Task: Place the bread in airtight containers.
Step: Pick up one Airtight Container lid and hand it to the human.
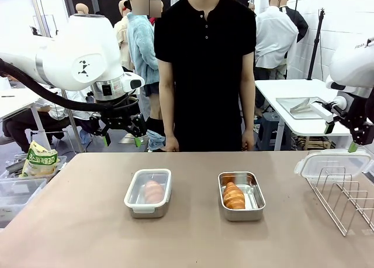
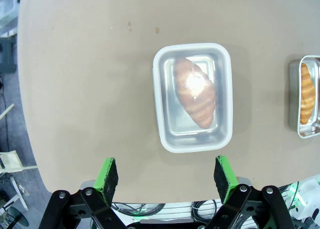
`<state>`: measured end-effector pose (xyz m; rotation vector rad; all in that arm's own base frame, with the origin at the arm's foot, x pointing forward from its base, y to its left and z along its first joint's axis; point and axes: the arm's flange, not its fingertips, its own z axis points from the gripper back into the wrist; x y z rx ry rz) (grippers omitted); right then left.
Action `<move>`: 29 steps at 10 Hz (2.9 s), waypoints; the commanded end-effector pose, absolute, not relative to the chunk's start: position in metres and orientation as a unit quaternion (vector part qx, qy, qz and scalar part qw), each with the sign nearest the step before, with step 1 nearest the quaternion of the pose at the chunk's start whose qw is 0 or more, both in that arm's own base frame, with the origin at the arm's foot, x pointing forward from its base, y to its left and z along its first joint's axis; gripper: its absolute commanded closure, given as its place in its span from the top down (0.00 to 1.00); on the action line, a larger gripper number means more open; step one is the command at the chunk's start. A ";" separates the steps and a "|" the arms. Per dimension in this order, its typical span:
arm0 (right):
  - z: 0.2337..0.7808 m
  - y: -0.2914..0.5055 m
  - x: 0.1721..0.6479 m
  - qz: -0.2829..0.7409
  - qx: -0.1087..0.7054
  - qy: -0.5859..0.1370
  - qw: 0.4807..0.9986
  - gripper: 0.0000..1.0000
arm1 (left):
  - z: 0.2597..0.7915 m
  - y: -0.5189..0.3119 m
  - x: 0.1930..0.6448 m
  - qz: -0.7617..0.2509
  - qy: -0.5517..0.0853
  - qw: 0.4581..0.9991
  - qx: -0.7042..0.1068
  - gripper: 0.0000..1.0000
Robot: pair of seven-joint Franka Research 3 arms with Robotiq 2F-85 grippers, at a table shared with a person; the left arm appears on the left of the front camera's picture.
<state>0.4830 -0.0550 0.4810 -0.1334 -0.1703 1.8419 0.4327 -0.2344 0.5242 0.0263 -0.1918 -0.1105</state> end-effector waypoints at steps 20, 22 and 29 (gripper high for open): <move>0.396 -0.066 0.504 0.762 0.034 -0.084 0.641 1.00 | 0.526 -0.233 0.431 -0.055 -0.096 0.994 0.012 1.00; 0.401 -0.066 0.501 0.766 0.012 -0.093 0.636 0.90 | 0.526 -0.233 0.431 -0.055 -0.096 0.994 0.012 1.00; 0.406 -0.067 0.501 0.765 0.007 -0.088 0.638 0.00 | 0.526 -0.233 0.431 -0.055 -0.096 0.994 0.012 1.00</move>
